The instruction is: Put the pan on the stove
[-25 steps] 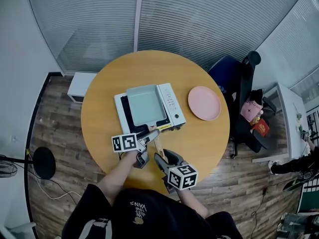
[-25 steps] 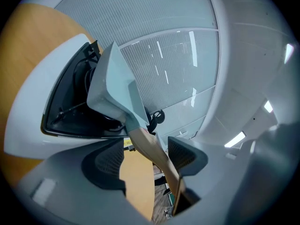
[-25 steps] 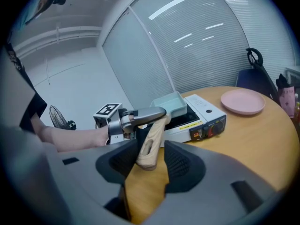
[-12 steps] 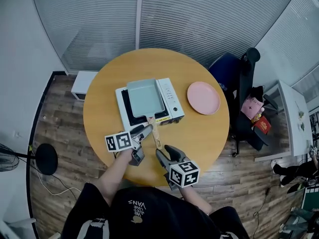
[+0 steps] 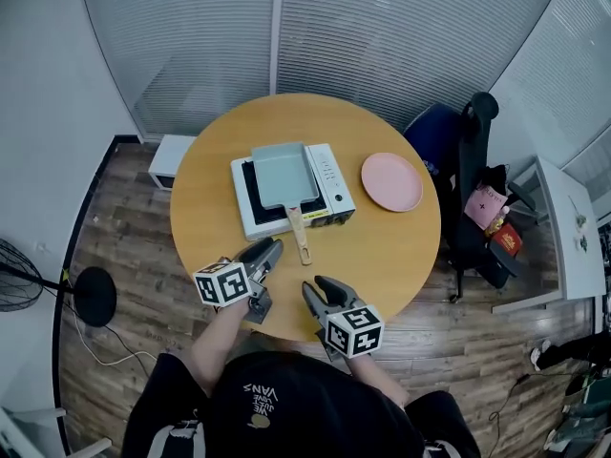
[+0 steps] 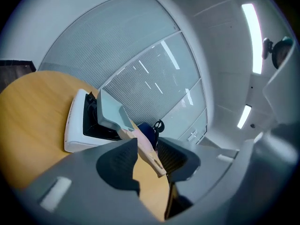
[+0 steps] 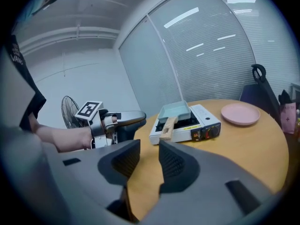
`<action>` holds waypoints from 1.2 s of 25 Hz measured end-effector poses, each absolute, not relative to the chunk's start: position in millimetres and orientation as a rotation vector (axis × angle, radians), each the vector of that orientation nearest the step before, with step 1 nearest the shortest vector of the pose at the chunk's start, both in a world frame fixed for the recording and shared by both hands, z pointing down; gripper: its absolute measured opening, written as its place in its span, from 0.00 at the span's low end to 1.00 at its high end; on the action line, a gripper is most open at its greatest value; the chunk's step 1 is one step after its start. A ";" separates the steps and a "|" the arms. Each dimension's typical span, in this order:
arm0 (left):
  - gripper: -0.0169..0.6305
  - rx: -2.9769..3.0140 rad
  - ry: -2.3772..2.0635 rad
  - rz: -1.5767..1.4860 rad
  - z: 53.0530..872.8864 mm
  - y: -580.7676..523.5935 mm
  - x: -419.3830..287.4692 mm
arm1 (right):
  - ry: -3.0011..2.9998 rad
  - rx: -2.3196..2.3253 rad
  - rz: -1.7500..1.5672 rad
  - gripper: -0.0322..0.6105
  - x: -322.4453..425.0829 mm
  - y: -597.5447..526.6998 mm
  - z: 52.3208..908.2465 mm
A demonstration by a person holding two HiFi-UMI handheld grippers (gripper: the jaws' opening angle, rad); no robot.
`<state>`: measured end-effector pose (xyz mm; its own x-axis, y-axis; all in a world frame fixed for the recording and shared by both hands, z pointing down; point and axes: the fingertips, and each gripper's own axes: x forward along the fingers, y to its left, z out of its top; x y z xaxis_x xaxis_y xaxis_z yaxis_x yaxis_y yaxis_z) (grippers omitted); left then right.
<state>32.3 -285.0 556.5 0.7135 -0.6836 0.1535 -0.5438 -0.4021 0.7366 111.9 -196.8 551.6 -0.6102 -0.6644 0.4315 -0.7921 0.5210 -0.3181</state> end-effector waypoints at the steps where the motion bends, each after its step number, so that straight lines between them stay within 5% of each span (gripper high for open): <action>1: 0.23 2.117 -0.939 -0.217 553.9 -279.5 31.3 | -2.511 1.226 0.716 0.25 110.8 -193.0 550.9; 9: 0.04 2.201 -0.982 -0.119 555.2 -226.0 34.8 | -2.528 1.216 0.700 0.17 108.8 -157.1 551.6; 30: 0.04 2.164 -1.067 0.021 591.9 -132.0 44.4 | -2.492 1.234 0.701 0.07 125.1 -87.8 576.4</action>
